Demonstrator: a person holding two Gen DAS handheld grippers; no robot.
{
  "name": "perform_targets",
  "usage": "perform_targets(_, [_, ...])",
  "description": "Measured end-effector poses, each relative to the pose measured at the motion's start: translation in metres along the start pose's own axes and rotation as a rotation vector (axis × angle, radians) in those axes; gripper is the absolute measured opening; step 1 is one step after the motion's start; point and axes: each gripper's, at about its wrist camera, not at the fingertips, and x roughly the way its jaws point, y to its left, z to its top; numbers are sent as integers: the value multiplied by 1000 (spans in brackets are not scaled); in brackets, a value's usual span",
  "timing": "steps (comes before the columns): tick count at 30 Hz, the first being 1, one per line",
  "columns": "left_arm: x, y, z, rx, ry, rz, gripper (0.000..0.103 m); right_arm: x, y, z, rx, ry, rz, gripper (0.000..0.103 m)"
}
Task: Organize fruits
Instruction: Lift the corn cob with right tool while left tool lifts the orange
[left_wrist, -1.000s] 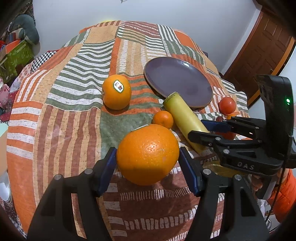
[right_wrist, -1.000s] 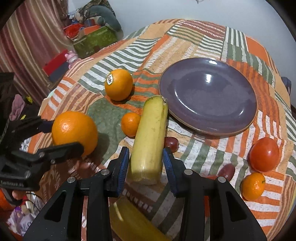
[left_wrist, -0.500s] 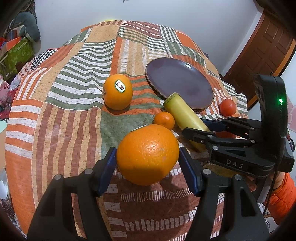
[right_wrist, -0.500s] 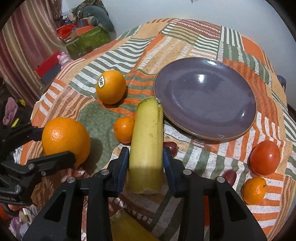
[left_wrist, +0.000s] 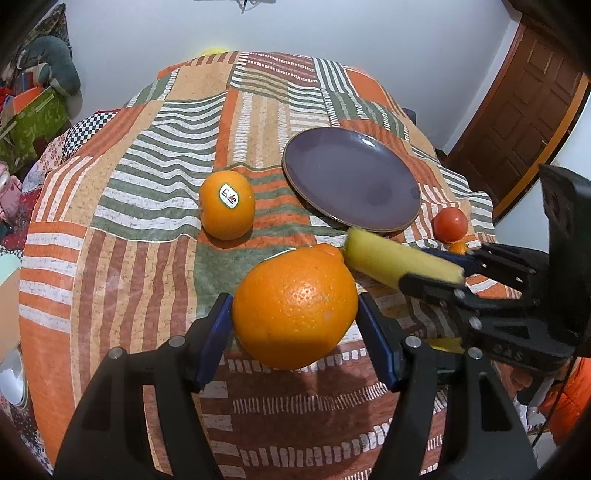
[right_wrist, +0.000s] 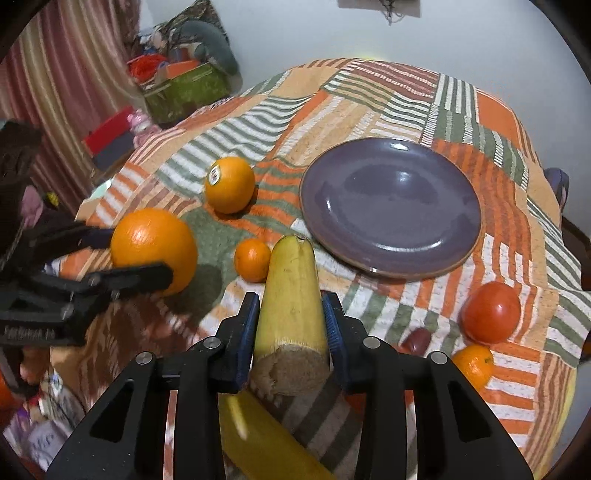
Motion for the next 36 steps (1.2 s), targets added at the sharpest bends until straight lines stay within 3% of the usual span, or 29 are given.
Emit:
perform_targets(8, [1,-5,-2,4,4,1,67,3,11,-14,-89,89,41,35])
perform_targets(20, [-4,2,-7,-4,5,10,67,33,6,7,-62,132,75,36])
perform_targets(26, [-4,1,-6,-9,9,10,67,37,10,4,-98,133,66,36])
perform_targets(30, [-5,-3,-5,-9,7,7,67,42,19,0,-164,140,16,36])
perform_targets(36, [-12,-10,-3,4,-5,12,67,33,11,-1,-125,102,10,34])
